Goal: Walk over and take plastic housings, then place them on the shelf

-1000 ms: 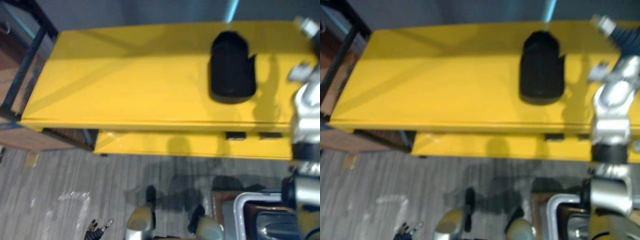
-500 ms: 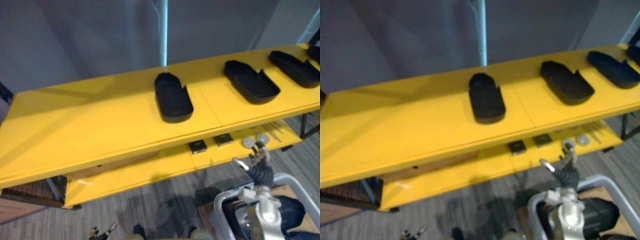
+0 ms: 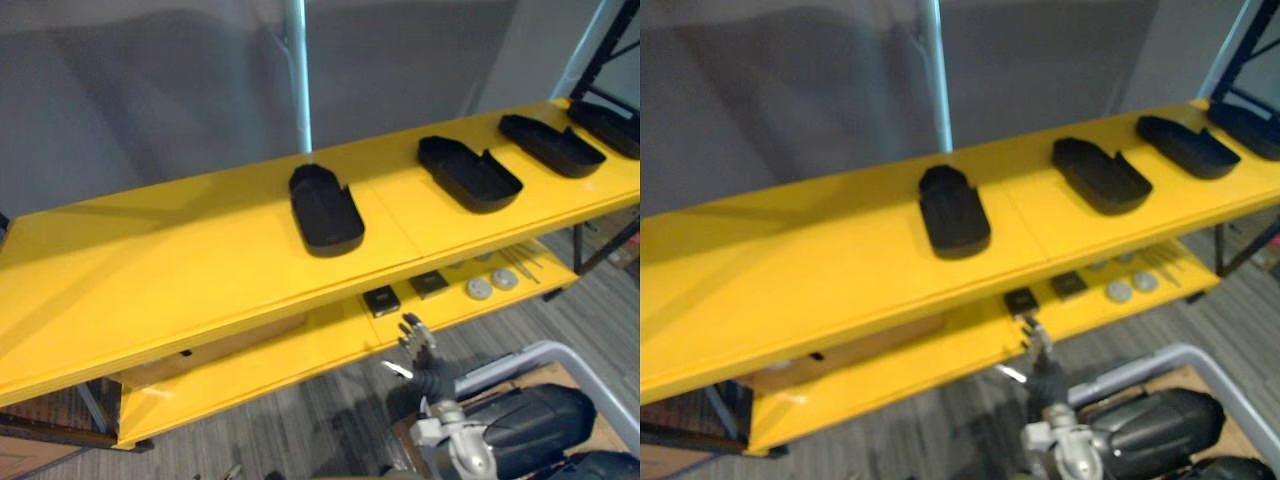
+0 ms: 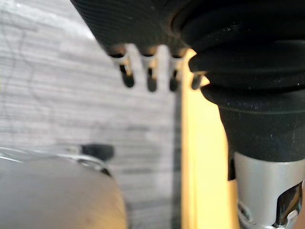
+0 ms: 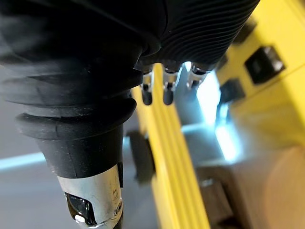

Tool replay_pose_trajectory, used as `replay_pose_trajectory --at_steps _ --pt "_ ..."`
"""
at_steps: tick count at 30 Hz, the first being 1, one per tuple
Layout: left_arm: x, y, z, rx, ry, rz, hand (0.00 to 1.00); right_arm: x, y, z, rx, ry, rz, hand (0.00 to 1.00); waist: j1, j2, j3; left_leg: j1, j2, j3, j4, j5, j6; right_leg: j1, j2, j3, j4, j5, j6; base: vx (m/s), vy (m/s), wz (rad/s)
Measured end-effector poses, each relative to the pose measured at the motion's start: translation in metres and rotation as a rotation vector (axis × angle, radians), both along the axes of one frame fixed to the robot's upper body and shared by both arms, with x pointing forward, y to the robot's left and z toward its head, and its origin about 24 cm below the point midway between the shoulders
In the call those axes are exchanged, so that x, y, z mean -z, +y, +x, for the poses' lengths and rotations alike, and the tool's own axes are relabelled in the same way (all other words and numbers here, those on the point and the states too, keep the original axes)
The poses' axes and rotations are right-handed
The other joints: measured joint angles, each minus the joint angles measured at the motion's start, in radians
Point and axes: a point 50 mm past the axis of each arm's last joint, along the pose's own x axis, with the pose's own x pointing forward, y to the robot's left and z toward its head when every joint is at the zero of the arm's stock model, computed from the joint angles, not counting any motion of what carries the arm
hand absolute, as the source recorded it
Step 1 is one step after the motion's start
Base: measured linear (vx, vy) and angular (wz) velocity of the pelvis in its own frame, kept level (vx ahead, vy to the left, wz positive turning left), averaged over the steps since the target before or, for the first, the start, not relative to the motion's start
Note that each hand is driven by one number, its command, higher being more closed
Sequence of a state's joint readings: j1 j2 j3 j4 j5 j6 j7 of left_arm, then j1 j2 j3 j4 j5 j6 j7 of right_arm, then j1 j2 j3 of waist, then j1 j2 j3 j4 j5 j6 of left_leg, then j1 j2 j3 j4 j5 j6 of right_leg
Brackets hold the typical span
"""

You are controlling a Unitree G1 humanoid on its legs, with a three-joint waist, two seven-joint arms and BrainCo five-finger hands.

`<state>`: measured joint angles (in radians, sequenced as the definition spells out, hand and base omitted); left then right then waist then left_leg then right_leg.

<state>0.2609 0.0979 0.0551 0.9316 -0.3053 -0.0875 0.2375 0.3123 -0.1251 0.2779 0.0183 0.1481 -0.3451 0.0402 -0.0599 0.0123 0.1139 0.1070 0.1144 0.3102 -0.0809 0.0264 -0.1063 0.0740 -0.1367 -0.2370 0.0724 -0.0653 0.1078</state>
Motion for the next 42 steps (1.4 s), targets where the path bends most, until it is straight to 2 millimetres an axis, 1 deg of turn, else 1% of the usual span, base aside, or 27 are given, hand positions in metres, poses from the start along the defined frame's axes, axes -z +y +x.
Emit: replay_pose_trajectory --at_steps 1,3,5,8,10,12,15,16,19,20,22,24,27,29,31,33,35,36,42 --pt "0.000 0.000 0.002 0.014 -0.001 0.003 0.00 -0.005 0.007 0.007 -0.028 -0.031 0.001 1.00 0.002 0.000 0.000 0.001 0.000 -0.001 0.000 0.000 0.000 0.001 0.000 -0.002 0.000 0.000 0.000 0.00 0.000 0.00" --pt "0.001 0.000 0.002 0.031 0.008 0.007 0.00 -0.010 0.016 0.017 -0.049 -0.067 -0.010 1.00 0.006 -0.001 -0.001 0.010 -0.001 -0.005 0.000 0.000 0.000 0.014 0.000 -0.007 -0.006 0.001 0.001 0.01 0.002 0.05" --pt "0.001 0.000 0.003 0.034 0.010 0.008 0.00 -0.013 0.022 0.025 -0.040 -0.092 -0.038 1.00 0.017 -0.001 -0.003 0.017 -0.003 -0.016 -0.001 0.000 0.000 0.035 0.000 -0.014 -0.019 0.003 0.003 0.00 -0.001 0.16" --pt "0.001 -0.001 0.003 0.035 0.011 0.011 0.00 -0.022 0.025 0.040 0.002 -0.148 -0.076 1.00 0.025 -0.001 -0.010 0.014 -0.004 -0.038 -0.004 0.001 0.000 0.050 -0.001 -0.041 -0.031 0.005 0.003 0.01 -0.008 0.20" --pt "0.002 -0.001 0.001 0.034 0.016 0.008 0.00 -0.030 0.025 0.048 0.027 -0.183 -0.078 1.00 0.040 0.003 -0.013 0.014 -0.005 -0.043 -0.005 0.001 0.000 0.054 -0.001 -0.048 -0.033 0.005 0.003 0.01 0.001 0.12" --pt "0.002 -0.001 0.000 0.033 0.019 0.007 0.00 -0.036 0.025 0.058 0.042 -0.204 -0.088 1.00 0.044 0.005 -0.012 0.013 -0.007 -0.061 -0.004 0.002 0.001 0.067 -0.002 -0.066 -0.041 0.005 0.003 0.03 -0.001 0.20" --pt "0.002 -0.002 -0.001 0.030 0.021 0.004 0.00 -0.035 0.020 0.072 0.073 -0.181 -0.120 1.00 0.048 0.006 -0.012 0.013 -0.012 -0.082 -0.004 0.004 0.001 0.084 -0.003 -0.087 -0.051 0.006 0.004 0.03 0.000 0.19" --pt "0.002 -0.002 -0.001 0.027 0.020 0.003 0.00 -0.032 0.015 0.075 0.101 -0.157 -0.128 1.00 0.048 0.006 -0.011 0.013 -0.013 -0.091 -0.005 0.005 0.001 0.091 -0.004 -0.096 -0.055 0.006 0.004 0.02 0.000 0.24" --pt "0.002 -0.002 -0.004 0.005 0.025 -0.002 0.00 -0.021 0.004 0.079 0.143 -0.078 -0.143 1.00 0.052 0.007 -0.011 0.012 -0.016 -0.110 -0.006 0.006 -0.001 0.107 -0.004 -0.118 -0.066 0.006 0.005 0.02 -0.001 0.19" --pt "0.003 -0.002 -0.006 -0.002 0.027 -0.003 0.00 -0.019 0.002 0.080 0.152 -0.057 -0.135 1.00 0.054 0.007 -0.011 0.011 -0.016 -0.109 -0.006 0.006 -0.001 0.106 -0.003 -0.118 -0.067 0.005 0.005 0.01 -0.002 0.12" --pt "0.003 -0.003 -0.009 -0.029 0.032 -0.007 0.00 -0.010 -0.008 0.081 0.196 0.012 -0.100 1.00 0.063 0.010 -0.009 0.011 -0.019 -0.111 -0.007 0.006 -0.001 0.107 -0.003 -0.119 -0.067 0.005 0.005 0.00 0.000 0.00" --pt "0.003 -0.004 -0.011 -0.046 0.034 -0.010 0.00 -0.005 -0.016 0.081 0.224 0.042 -0.076 1.00 0.069 0.012 -0.008 0.011 -0.021 -0.113 -0.007 0.007 -0.001 0.107 -0.004 -0.121 -0.067 0.005 0.005 0.00 0.000 0.00" --pt "0.004 -0.003 -0.014 -0.067 0.038 -0.009 0.00 -0.002 -0.026 0.085 0.261 0.060 -0.059 1.00 0.070 0.011 -0.008 0.009 -0.023 -0.128 -0.008 0.011 -0.001 0.112 -0.004 -0.134 -0.067 0.005 0.005 -0.01 0.004 0.10" --pt "0.003 -0.003 -0.012 -0.067 0.032 -0.007 0.00 -0.001 -0.033 0.087 0.280 0.068 -0.060 1.00 0.068 0.010 -0.007 0.002 -0.024 -0.146 -0.008 0.015 -0.001 0.118 -0.004 -0.154 -0.068 0.004 0.007 -0.02 -0.010 0.28" --pt "0.003 -0.003 -0.013 -0.067 0.032 -0.007 0.00 0.002 -0.037 0.093 0.295 0.084 -0.067 1.00 0.070 0.009 -0.007 -0.005 -0.023 -0.160 -0.009 0.021 0.000 0.120 -0.005 -0.169 -0.068 0.004 0.007 -0.02 -0.007 0.23" --pt "0.003 -0.003 -0.014 -0.067 0.036 -0.009 0.00 0.002 -0.039 0.099 0.306 0.091 -0.070 1.00 0.077 0.009 -0.006 -0.005 -0.023 -0.162 -0.009 0.021 0.000 0.121 -0.005 -0.172 -0.068 0.004 0.007 -0.03 0.001 0.06" --pt "0.003 -0.003 -0.014 -0.064 0.036 -0.007 0.00 -0.002 -0.040 0.103 0.315 0.078 -0.064 1.00 0.085 0.009 -0.006 -0.005 -0.024 -0.163 -0.009 0.021 0.000 0.121 -0.006 -0.174 -0.068 0.004 0.007 0.00 0.000 0.00" --pt "0.003 -0.002 -0.014 -0.067 0.036 -0.006 0.00 -0.007 -0.040 0.108 0.314 0.061 -0.061 1.00 0.091 0.007 -0.005 -0.005 -0.026 -0.163 -0.009 0.021 0.000 0.121 -0.007 -0.174 -0.068 0.004 0.007 0.00 0.000 0.00" --pt "0.003 -0.002 -0.013 -0.064 0.026 -0.011 0.00 -0.019 -0.044 0.122 0.338 0.027 -0.050 1.00 0.100 0.001 -0.001 -0.014 -0.039 -0.171 -0.009 0.024 0.003 0.121 -0.016 -0.183 -0.072 0.007 0.012 0.01 0.009 0.04"
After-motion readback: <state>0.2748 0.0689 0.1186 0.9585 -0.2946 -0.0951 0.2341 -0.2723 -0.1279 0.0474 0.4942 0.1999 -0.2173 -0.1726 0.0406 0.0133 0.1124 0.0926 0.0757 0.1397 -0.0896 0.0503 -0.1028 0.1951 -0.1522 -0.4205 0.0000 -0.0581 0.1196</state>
